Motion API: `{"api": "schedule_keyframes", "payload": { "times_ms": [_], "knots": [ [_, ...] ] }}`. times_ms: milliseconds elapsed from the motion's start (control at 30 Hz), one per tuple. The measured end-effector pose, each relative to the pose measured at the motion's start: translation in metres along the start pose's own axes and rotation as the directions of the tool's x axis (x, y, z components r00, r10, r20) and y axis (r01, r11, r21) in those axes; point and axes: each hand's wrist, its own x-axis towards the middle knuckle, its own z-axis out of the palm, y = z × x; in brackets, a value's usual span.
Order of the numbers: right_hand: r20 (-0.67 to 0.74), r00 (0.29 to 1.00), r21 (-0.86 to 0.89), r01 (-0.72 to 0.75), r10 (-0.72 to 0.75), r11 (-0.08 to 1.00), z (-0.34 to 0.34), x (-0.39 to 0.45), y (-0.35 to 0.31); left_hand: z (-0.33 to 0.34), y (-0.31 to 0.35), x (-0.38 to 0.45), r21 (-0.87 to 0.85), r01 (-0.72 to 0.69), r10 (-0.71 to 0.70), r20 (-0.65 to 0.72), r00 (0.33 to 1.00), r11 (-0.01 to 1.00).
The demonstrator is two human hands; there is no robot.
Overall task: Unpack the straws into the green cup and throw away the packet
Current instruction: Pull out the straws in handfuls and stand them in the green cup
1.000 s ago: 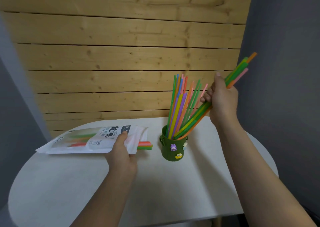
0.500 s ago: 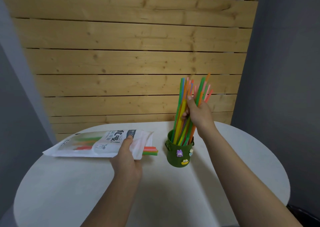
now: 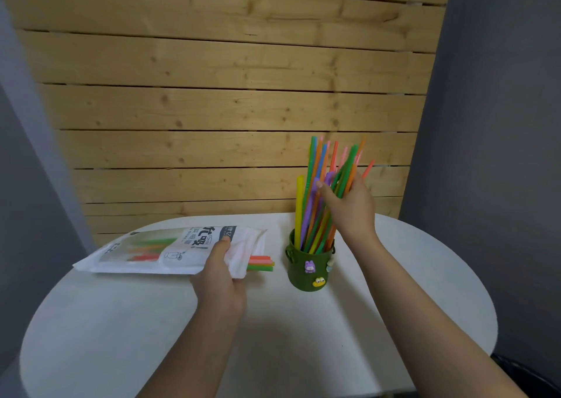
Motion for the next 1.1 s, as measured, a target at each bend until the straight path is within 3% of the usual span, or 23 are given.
{"api": "schedule_keyframes", "payload": {
  "times_ms": [67, 133, 233, 400, 733, 1100],
  "knots": [
    [-0.078, 0.997, -0.015, 0.023, -0.024, 1.0, -0.004, 0.0, -0.001, -0.002, 0.001, 0.0, 0.0, 0.002, -0.002, -0.001, 1.0, 1.0],
    [-0.132, 0.99, -0.19, 0.016, -0.042, 0.982, -0.008, 0.0, 0.0, -0.003, 0.003, 0.0, 0.003, 0.0, 0.0, -0.003, 1.0, 1.0],
    [-0.036, 0.999, -0.367, -0.032, 0.02, 0.93, -0.011, -0.001, 0.006, -0.004, 0.004, -0.001, 0.0, -0.014, 0.014, 0.005, 1.0, 1.0],
    [0.131, 0.987, -0.233, -0.063, 0.095, 0.971, -0.013, -0.003, 0.01, -0.006, 0.006, -0.002, 0.002, -0.017, 0.017, 0.026, 1.0, 1.0],
    [0.014, 0.988, -0.058, -0.151, 0.152, 0.987, -0.024, -0.016, 0.008, -0.005, 0.004, -0.003, 0.006, -0.004, 0.004, 0.032, 0.999, 1.0],
    [0.181, 0.972, -0.013, -0.149, 0.148, 0.989, -0.023, -0.059, -0.003, 0.0, 0.006, -0.01, 0.038, 0.019, -0.021, 0.039, 0.999, 0.999]
  ]
}}
